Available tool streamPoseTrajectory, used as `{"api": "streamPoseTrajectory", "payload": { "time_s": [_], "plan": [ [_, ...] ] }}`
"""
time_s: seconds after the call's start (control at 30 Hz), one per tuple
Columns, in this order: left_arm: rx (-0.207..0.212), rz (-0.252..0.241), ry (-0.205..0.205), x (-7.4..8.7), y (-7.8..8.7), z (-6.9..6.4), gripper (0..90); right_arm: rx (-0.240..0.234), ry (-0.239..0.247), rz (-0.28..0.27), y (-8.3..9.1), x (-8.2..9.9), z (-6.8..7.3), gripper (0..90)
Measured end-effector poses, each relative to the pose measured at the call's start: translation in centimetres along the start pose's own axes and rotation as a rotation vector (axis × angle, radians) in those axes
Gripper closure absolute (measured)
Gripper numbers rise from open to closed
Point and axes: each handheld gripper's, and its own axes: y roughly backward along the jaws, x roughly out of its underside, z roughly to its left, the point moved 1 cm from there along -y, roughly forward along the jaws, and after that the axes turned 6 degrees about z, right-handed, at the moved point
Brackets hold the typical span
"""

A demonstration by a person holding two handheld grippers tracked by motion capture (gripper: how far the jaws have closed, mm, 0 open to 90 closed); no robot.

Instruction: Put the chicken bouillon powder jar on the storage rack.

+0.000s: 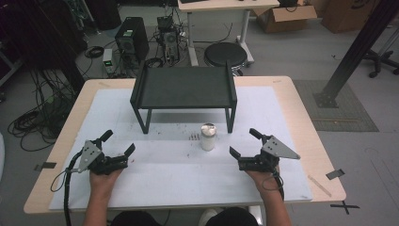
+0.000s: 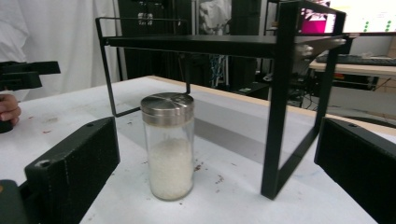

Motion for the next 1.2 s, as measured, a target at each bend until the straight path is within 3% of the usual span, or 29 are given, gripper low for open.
{"api": "streamPoseTrajectory", "payload": {
  "time_s": [0.4, 0.8, 1.2],
  "plan": [
    [0.001, -0.001, -0.004, 0.0, 0.0, 0.0, 0.2, -0.057, 0.036, 0.076, -2.7, -1.0, 1.2, 0.0],
    [0.0, -0.001, -0.001, 0.0, 0.0, 0.0, 0.2, -0.084, 0.039, 0.158, -5.5, -1.4, 1.7, 0.0],
    [0.001, 0.0, 0.005, 0.0, 0.0, 0.0, 0.2, -0.098, 0.043, 0.202, -7.6, -1.2, 1.9, 0.0]
  ]
}}
